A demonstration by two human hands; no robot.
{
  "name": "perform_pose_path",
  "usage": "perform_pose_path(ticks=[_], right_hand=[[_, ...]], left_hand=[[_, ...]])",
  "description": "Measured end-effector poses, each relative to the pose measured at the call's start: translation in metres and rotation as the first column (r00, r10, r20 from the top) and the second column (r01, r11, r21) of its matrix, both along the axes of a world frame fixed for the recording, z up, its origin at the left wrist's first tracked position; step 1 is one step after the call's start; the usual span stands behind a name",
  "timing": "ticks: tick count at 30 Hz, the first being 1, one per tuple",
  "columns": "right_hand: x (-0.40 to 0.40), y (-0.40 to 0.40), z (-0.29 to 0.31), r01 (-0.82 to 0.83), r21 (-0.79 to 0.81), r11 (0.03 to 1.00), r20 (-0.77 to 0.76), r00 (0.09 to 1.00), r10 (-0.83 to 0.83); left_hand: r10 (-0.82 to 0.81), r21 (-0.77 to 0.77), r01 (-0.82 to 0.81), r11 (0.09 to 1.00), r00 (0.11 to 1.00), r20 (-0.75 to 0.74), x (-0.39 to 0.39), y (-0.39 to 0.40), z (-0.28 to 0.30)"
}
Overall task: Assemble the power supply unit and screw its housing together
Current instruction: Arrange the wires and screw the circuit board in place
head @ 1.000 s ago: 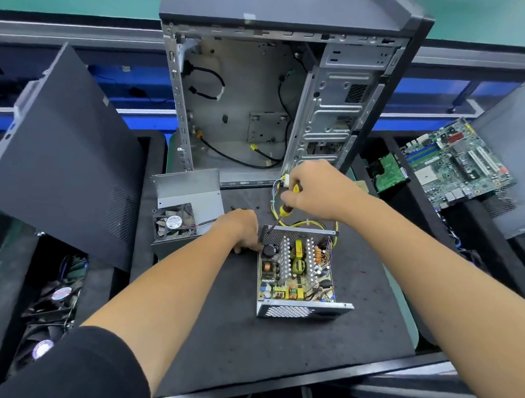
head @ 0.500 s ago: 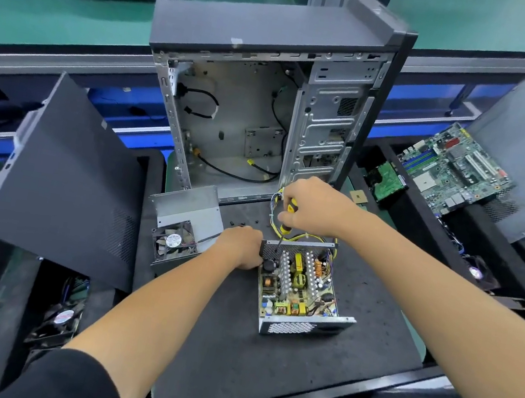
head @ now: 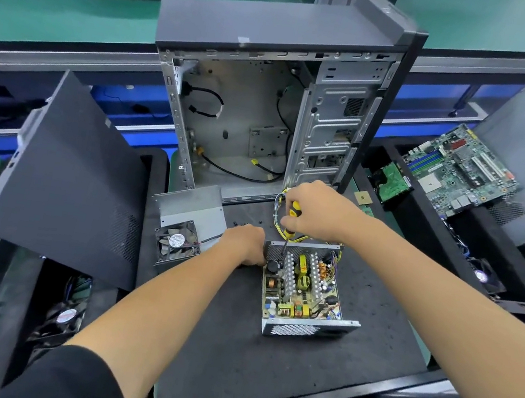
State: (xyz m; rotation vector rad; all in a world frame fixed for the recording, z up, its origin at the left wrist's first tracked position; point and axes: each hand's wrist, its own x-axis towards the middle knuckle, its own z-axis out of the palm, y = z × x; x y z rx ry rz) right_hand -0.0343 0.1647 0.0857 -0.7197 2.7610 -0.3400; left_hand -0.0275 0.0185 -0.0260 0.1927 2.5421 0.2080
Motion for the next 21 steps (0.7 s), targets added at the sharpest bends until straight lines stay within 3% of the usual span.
perform_pose_path(ticks=[4, 9, 12, 14, 18, 21], right_hand=[[-0.006, 0.003, 0.005, 0.072, -0.155, 0.985, 0.018, 0.997, -0.07], [-0.018, 0.004, 0.006, 0.24, -0.322, 0.916, 0.066, 0.971, -0.231], [-0.025, 0.003, 0.0, 0.369, -0.386, 0.845, 0.072, 0.926, -0.372], [-0.029, 0.002, -0.003, 0.408, -0.402, 0.82, 0.053, 0.904, -0.424], [-0.034, 0.0, -0.013, 0.421, -0.356, 0.834, 0.059, 0.901, -0.429], [-0.032, -0.001, -0.02, 0.408, -0.338, 0.848, 0.069, 0.909, -0.41]], left_hand=[[-0.044, 0.085, 0.036, 0.996, 0.995, 0.094, -0.021, -0.012, 0.012], [0.152, 0.166, -0.112, 0.98, 0.955, -0.255, -0.047, -0.03, 0.018], [0.213, 0.178, -0.165, 0.97, 0.931, -0.295, -0.051, -0.03, 0.004], [0.19, 0.167, -0.145, 0.975, 0.936, -0.297, -0.052, -0.026, -0.005], [-0.002, 0.069, 0.029, 0.997, 0.935, -0.353, -0.055, -0.018, -0.02], [-0.021, 0.038, 0.038, 0.999, 0.926, -0.378, -0.054, -0.012, -0.025]])
